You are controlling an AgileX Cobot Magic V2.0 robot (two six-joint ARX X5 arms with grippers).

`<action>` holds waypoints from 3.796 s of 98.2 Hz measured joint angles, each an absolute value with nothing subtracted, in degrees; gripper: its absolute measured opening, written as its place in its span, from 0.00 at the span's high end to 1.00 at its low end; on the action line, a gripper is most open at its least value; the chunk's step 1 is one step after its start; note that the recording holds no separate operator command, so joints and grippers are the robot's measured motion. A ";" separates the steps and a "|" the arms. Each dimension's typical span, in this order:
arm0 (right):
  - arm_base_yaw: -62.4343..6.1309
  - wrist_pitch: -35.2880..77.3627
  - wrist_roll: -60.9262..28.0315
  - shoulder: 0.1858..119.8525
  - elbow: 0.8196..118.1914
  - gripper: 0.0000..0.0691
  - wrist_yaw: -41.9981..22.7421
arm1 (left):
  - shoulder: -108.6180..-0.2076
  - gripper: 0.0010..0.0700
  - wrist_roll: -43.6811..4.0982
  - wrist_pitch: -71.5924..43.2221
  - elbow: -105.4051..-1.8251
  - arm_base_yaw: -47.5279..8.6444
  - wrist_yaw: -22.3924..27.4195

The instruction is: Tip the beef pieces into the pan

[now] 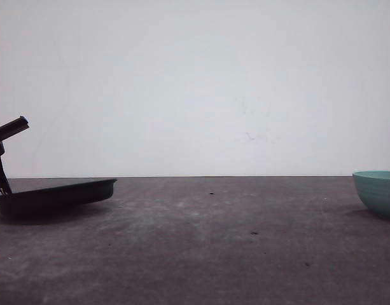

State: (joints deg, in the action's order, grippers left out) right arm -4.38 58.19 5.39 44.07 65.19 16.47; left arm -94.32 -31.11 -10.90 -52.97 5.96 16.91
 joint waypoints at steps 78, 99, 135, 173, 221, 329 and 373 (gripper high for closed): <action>7.86 40.34 11.44 55.35 50.35 0.31 11.11 | -72.95 0.93 -32.91 -25.12 -52.29 -5.26 21.52; 8.71 36.49 15.46 75.75 50.41 0.57 12.01 | -72.97 0.93 -33.78 -23.77 -52.29 -15.35 21.82; 9.06 29.89 17.23 81.97 50.41 0.75 11.97 | -72.97 0.93 -33.74 -23.49 -52.29 -16.01 21.78; 9.10 27.77 18.92 88.60 50.41 0.81 12.08 | -72.97 0.93 -33.74 -22.41 -52.29 -16.01 20.21; 6.79 22.68 18.94 85.97 50.46 0.97 21.69 | -72.97 0.93 -33.74 -22.70 -52.29 -16.84 19.44; -45.36 7.16 17.74 69.76 50.46 0.97 -16.88 | -80.27 0.93 -35.64 -27.90 -52.29 -22.11 27.70; -50.78 5.02 7.68 74.17 50.46 0.97 -32.84 | -80.29 0.93 -37.76 -27.70 -52.29 -22.00 27.53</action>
State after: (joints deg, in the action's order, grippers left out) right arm -50.78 5.02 7.68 74.17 50.46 -32.84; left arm -80.29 -37.76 -27.70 -52.29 -22.00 27.53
